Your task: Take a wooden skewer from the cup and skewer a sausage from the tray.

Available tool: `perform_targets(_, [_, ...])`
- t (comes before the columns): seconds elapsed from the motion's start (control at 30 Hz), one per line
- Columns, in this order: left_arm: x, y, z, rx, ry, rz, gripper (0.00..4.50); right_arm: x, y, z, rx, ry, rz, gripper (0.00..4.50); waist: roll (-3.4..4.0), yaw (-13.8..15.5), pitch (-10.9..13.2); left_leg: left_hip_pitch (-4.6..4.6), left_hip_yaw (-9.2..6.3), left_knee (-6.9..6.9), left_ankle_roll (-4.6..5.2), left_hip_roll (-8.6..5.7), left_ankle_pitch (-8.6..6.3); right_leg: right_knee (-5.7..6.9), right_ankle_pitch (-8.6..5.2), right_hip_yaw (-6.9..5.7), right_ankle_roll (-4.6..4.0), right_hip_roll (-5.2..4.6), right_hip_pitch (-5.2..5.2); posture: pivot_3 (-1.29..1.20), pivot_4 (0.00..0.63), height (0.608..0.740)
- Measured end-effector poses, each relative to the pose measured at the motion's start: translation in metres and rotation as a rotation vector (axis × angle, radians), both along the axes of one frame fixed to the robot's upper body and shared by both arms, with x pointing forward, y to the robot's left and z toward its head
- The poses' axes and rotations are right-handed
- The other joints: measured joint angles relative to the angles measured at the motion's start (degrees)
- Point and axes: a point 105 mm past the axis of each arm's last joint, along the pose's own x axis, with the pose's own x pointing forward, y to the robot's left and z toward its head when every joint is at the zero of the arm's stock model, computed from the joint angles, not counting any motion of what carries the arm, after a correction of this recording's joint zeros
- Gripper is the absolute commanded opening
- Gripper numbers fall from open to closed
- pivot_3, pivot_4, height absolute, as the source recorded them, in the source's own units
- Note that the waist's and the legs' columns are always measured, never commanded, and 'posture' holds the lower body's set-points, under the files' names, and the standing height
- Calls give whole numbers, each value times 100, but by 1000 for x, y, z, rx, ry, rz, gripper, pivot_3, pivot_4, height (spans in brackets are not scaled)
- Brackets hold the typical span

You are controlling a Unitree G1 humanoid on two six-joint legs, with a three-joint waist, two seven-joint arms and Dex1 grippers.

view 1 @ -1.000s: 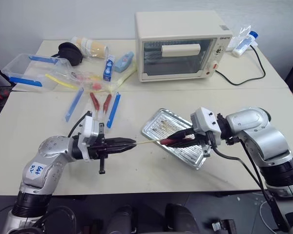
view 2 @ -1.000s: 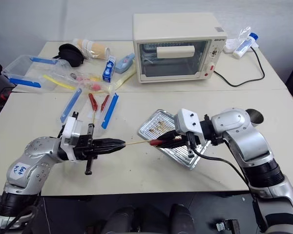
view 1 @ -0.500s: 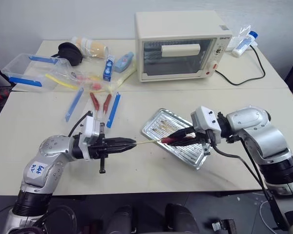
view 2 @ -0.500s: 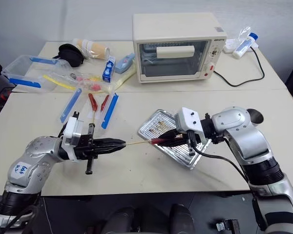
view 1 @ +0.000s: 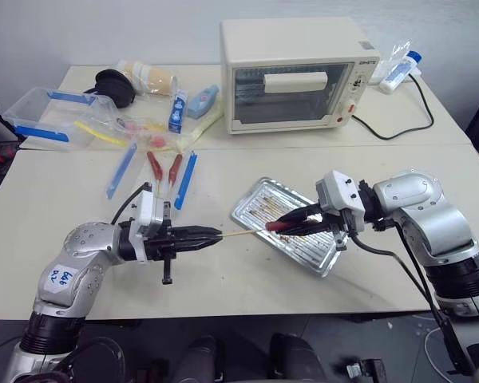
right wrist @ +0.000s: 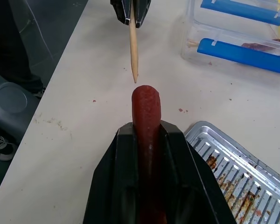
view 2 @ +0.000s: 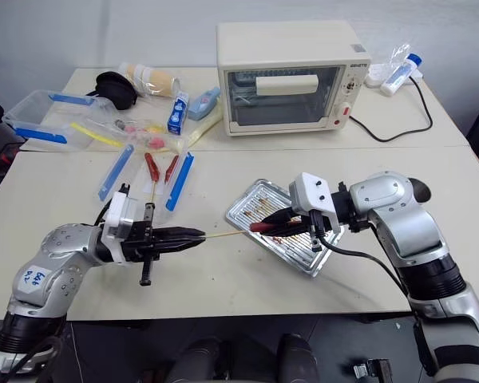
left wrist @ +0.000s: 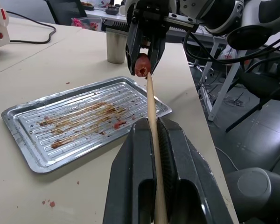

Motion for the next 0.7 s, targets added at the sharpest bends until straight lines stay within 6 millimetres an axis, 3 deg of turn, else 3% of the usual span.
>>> perform_targets(0.7, [3,-2,-3,-20,11,2,0,-3,1,1,-11,-7,12,411,0,0,0,0,0,1,0,0,0,1,0,-1,0,0,0,0,150,740])
